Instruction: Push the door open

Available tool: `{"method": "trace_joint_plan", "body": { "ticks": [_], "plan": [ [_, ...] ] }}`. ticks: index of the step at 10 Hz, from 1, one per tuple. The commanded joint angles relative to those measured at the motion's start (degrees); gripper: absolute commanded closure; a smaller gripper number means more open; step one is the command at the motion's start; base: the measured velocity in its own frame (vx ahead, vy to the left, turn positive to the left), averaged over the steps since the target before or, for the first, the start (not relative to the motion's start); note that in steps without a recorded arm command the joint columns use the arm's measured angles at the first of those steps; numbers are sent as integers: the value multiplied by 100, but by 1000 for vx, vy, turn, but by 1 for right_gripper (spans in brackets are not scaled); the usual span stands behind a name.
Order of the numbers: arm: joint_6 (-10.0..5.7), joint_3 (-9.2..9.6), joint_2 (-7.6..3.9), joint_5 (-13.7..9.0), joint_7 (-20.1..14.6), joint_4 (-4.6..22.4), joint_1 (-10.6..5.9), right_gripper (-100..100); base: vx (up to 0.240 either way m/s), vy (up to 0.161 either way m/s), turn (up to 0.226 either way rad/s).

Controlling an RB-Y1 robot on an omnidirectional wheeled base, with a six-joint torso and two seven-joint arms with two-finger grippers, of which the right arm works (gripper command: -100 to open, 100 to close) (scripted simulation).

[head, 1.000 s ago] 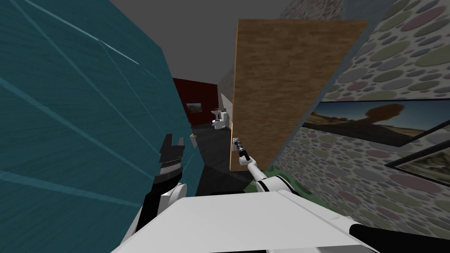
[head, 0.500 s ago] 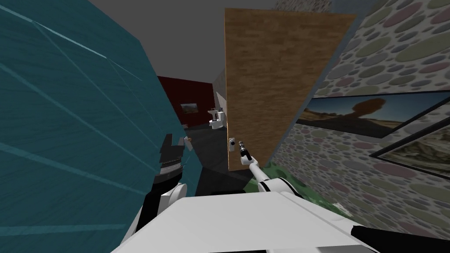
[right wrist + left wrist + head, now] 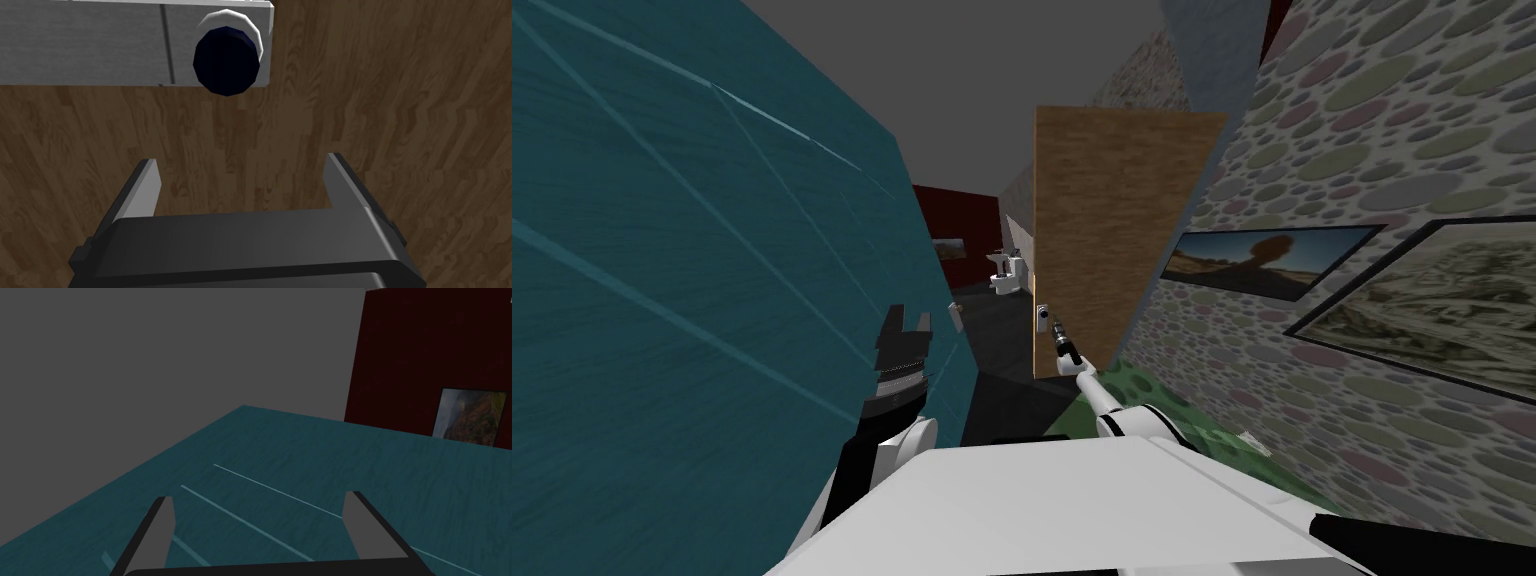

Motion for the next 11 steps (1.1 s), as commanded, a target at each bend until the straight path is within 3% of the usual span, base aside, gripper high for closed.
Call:
{"method": "trace_joint_plan", "body": {
  "ticks": [1,3,5,11],
  "plan": [
    [-10,14,91,-5,-11,19,-4,-100,-238,82,-16],
    [-26,-3,-13,-6,4,-8,28,-100,-14,40,9],
    [-68,-18,-57,-10,13,-3,44,-100,202,33,27],
    [-160,-52,3,-20,33,-3,91,-100,183,25,22]
  ]
}}
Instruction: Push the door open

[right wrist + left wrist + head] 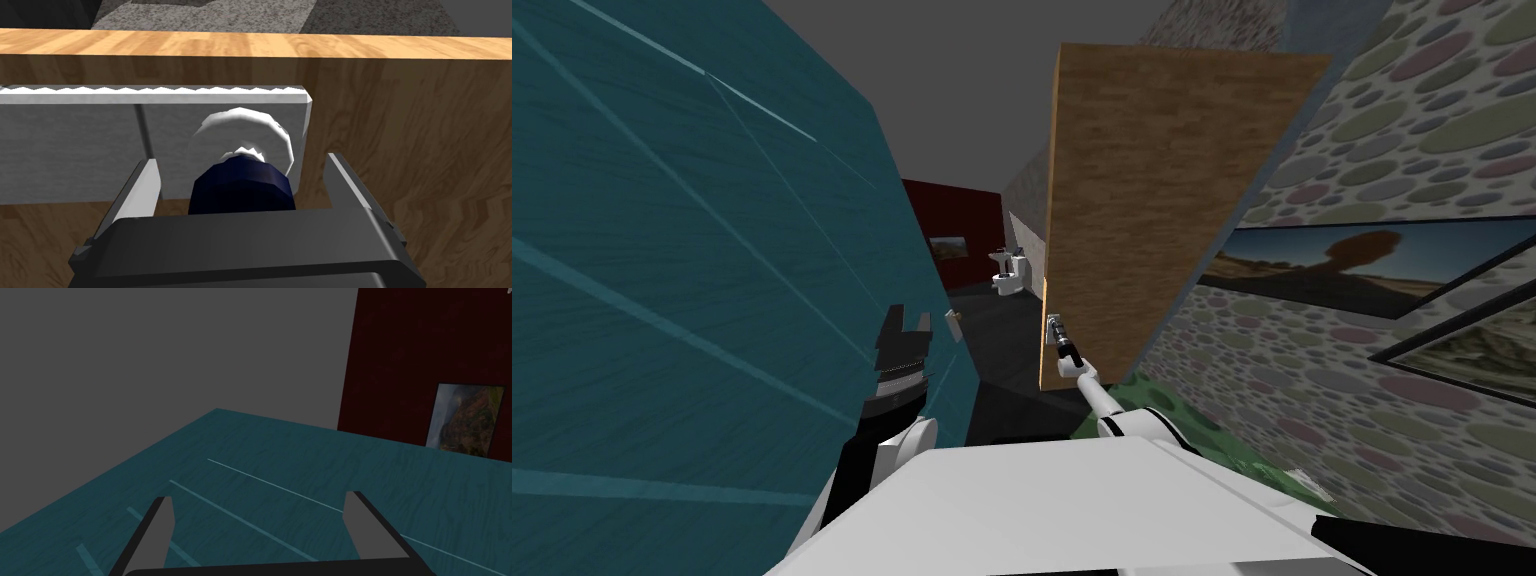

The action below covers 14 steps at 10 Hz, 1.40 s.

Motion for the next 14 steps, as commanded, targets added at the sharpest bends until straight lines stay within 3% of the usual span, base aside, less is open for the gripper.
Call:
{"method": "trace_joint_plan", "body": {
  "ticks": [1,6,13,14],
  "plan": [
    [1,0,-4,0,-1,5,-1,100,-16,0,-4],
    [1,0,-4,0,-1,5,-1,100,-18,-2,1],
    [15,-8,-135,-87,129,31,-13,100,153,-10,-104],
    [-56,-14,-109,-92,172,259,-153,-100,-76,3,-81]
  ]
}}
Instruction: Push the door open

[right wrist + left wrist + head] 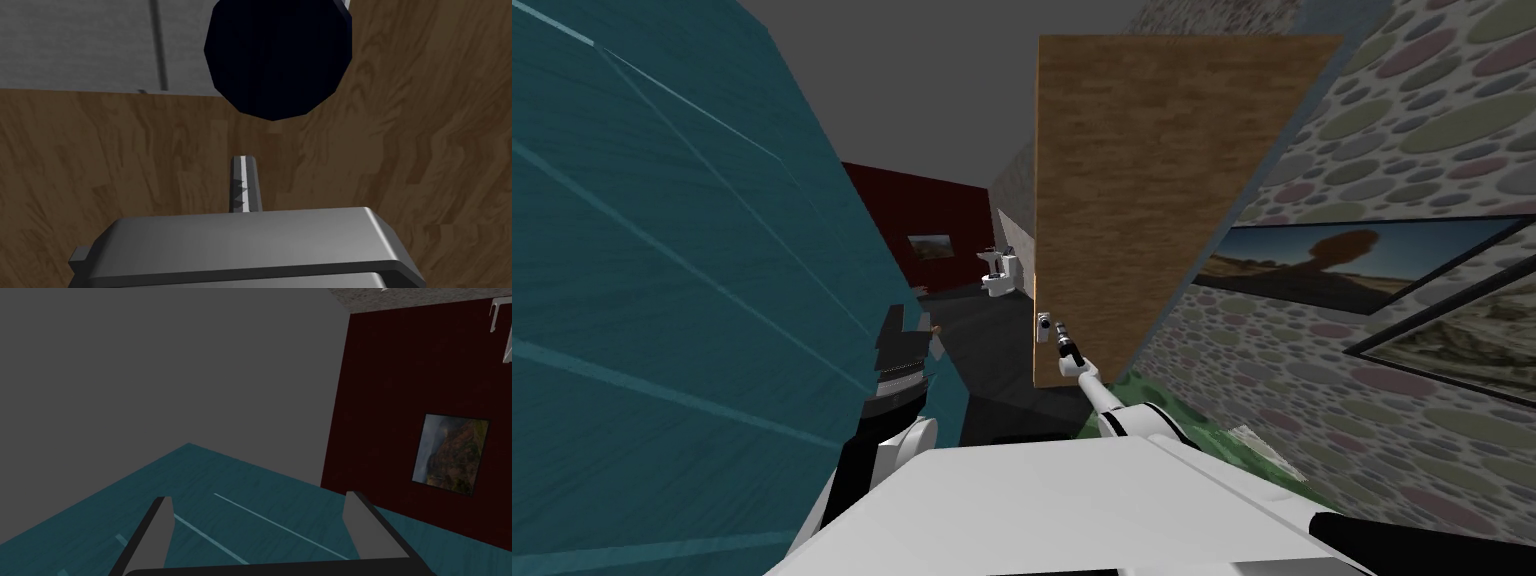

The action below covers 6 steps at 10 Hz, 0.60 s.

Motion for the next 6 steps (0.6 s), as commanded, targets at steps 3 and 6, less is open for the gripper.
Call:
{"method": "trace_joint_plan", "body": {
  "ticks": [3,6],
  "plan": [
    [80,-18,91,-10,90,-22,-46,-100,-219,53,-44],
    [117,-30,276,-17,142,-31,-77,-100,-232,64,-47]
  ]
}}
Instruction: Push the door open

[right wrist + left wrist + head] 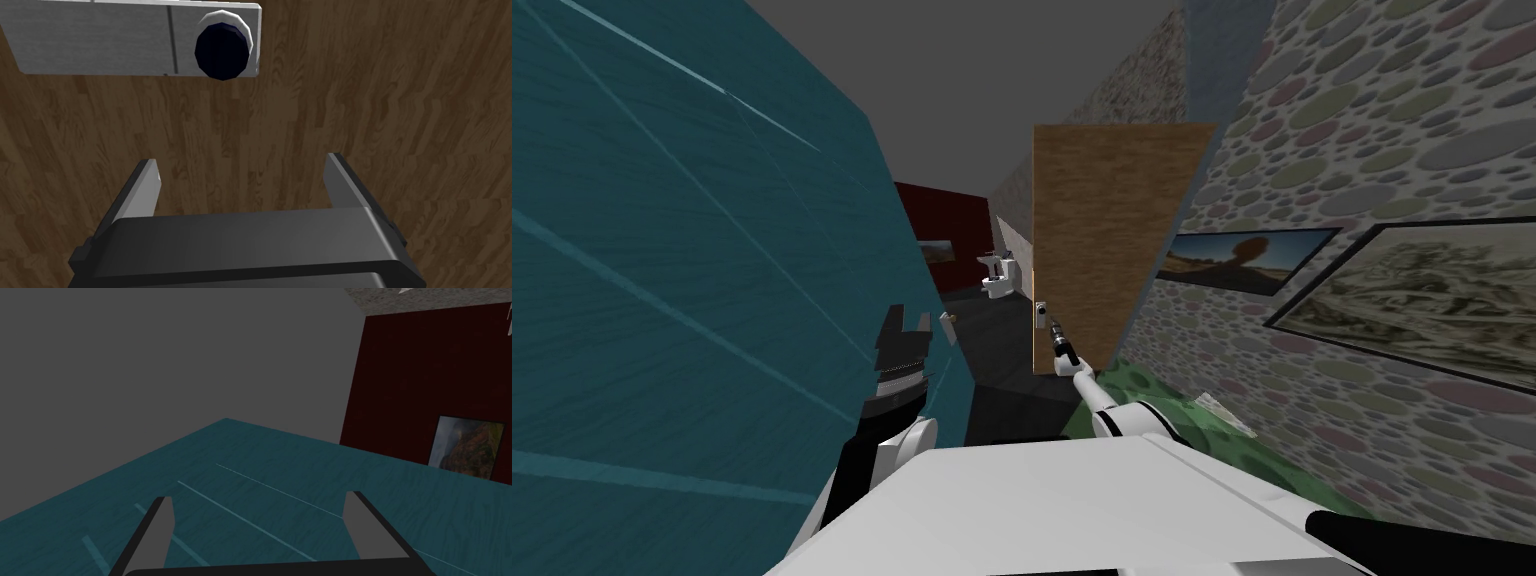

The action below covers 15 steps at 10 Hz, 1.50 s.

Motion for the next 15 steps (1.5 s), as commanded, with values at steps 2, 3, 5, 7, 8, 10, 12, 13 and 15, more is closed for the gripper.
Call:
{"method": "trace_joint_plan", "body": {
  "ticks": [2,3,5,7,8,10,12,13,15],
  "plan": [
    [108,-18,263,-4,70,-106,6,-100,-131,11,-28],
    [78,-14,196,-4,55,-79,2,-100,-58,9,-7],
    [68,-33,-4,-10,59,-80,9,-100,160,15,29],
    [48,-48,-78,-14,61,-73,12,-100,140,9,12],
    [43,-53,-86,-15,62,-71,13,-100,198,8,30],
    [16,-73,-73,-22,65,-61,18,-100,209,31,23],
    [-6,-90,24,-27,67,-54,22,-100,234,-2,28],
    [-17,-98,110,-29,68,-50,24,-100,186,22,31],
    [-26,-92,57,-28,65,-16,6,100,38,6,0]
  ]
}}
